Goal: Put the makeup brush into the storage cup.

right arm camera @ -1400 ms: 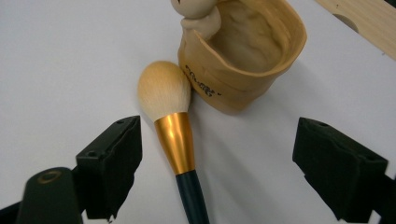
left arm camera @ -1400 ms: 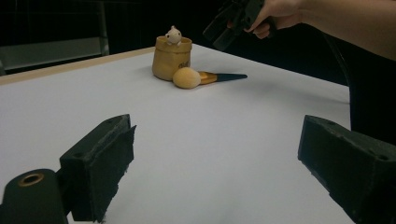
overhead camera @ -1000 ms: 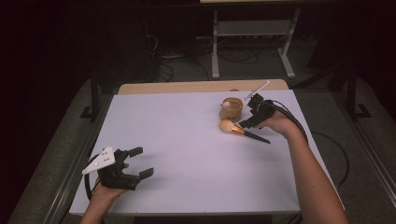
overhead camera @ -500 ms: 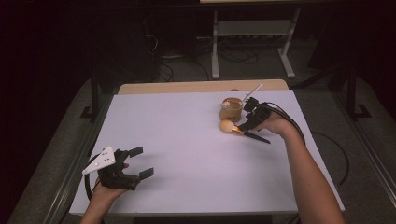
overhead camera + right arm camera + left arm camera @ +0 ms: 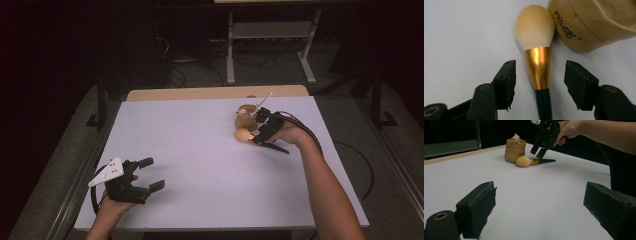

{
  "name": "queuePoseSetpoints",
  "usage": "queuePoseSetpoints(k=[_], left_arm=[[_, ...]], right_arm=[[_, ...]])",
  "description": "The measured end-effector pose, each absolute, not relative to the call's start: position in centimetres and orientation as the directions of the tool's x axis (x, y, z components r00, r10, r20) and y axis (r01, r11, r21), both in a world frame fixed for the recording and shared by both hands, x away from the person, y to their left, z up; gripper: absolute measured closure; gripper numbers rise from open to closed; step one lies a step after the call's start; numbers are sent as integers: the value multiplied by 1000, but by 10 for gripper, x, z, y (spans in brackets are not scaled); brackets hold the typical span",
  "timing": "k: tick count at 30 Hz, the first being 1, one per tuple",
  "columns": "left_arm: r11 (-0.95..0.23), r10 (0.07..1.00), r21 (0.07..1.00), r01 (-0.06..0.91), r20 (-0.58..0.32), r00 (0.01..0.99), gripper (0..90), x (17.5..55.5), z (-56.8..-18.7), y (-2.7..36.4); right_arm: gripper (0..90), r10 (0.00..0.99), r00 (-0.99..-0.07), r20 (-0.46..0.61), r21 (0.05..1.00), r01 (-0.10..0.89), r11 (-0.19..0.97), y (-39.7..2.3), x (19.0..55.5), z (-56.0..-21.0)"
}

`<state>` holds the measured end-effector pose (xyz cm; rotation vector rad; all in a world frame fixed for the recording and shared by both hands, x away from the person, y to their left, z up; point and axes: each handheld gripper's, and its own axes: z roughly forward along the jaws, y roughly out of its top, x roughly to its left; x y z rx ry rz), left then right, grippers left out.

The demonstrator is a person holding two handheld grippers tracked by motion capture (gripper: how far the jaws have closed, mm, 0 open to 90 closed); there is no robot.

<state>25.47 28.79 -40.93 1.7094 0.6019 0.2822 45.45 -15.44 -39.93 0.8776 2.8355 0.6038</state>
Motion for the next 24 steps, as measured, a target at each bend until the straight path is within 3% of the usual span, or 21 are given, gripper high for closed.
queuePoseSetpoints(k=[24], left_arm=[[-128,533,963,238,-136,835,100,255,-409,289]], right_arm=[[506,537,-844,11,343,507,790,-141,463,-413]])
